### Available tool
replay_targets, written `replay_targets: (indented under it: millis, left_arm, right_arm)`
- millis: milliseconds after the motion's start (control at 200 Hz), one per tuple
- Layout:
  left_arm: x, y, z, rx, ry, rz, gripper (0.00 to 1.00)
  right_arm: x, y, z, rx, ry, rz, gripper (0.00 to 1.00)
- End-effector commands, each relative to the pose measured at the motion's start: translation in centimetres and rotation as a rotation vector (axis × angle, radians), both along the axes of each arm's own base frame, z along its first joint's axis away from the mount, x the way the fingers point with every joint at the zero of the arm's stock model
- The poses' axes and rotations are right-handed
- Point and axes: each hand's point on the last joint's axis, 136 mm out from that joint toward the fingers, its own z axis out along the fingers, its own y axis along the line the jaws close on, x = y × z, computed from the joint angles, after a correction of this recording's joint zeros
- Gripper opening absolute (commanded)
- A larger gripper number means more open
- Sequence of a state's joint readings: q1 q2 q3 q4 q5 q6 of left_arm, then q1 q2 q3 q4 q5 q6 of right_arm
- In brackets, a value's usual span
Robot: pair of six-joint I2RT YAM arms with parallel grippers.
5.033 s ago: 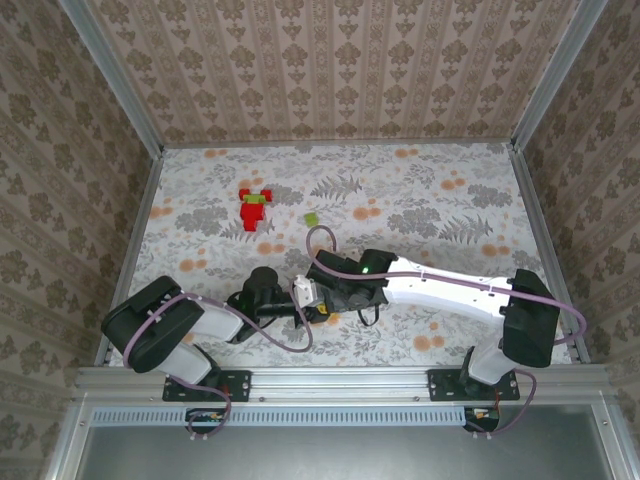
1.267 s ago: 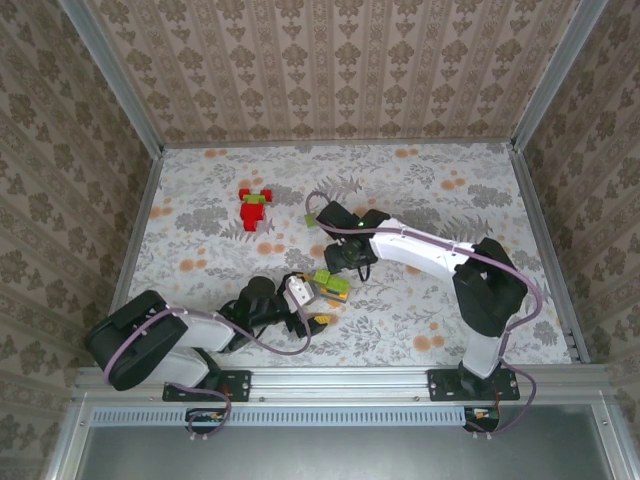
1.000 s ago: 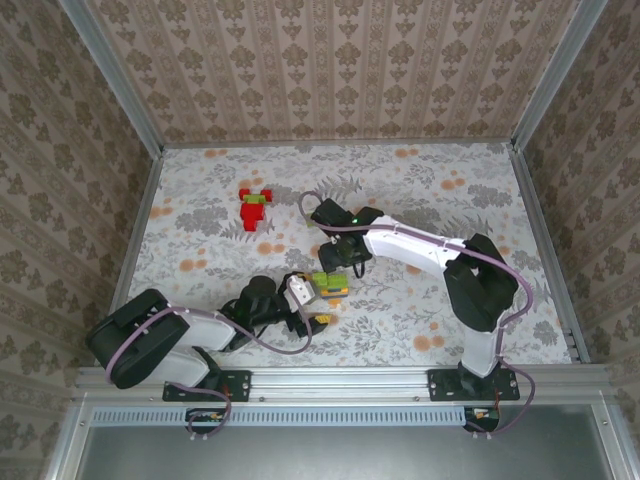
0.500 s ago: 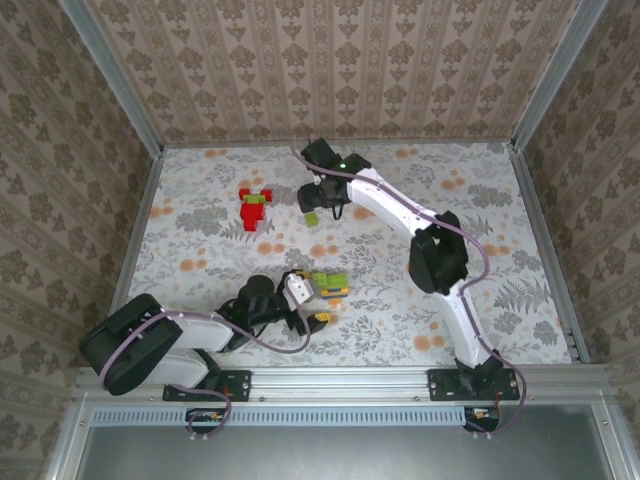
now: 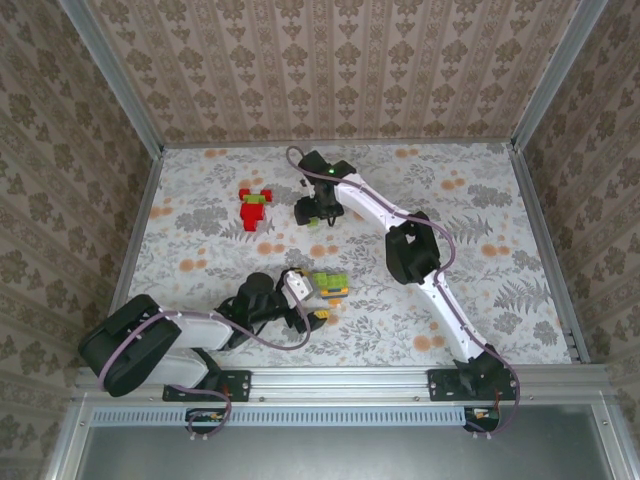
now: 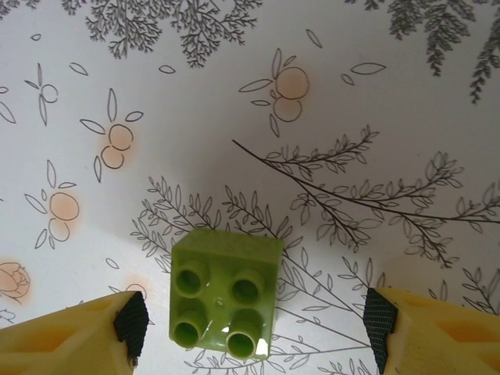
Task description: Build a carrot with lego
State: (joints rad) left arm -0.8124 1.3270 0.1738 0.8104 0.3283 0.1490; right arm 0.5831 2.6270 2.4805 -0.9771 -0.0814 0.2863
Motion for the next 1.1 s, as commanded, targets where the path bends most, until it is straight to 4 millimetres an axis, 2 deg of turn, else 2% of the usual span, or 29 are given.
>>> replay_targets:
  millis: [0, 220, 575, 700, 930, 1100]
  left_arm:
    - [0.3, -0.4, 0.5, -0.019, 0.017, 0.0, 1.0]
    - [0.4, -0.4, 0.5, -0.02, 0.016, -0.001, 1.0]
    - [0.5, -0.5, 0.2, -0.015, 0.019, -0.004, 1.0]
    - [0.5, -0.5, 0.1, -0.013, 0.019, -0.004, 1.0]
    - [0.6, -0.5, 0.0, -0.011, 0.02, -0.003, 1.0]
    - [0.7, -0.6, 0.0, -0.01, 0.019, -0.003, 1.0]
  right_arm:
    - [0.0, 0.9, 0.6, 0.037, 0.002, 0.028, 0.74]
    - [0.6, 1.8, -0.1, 0.065, 0.003, 0.034, 0.69]
    - [0.7, 1.7, -1.8, 0.034, 0.011, 0.03, 0.67]
    - [0.6, 1.7, -2.2, 0.018, 0.01, 0.035, 0.57]
    - [0.3, 0.3, -2.8, -0.057, 0.013, 0.027, 0.45]
    - [0.5, -0.3, -2.0, -0.073, 0.002, 0.013, 0.36]
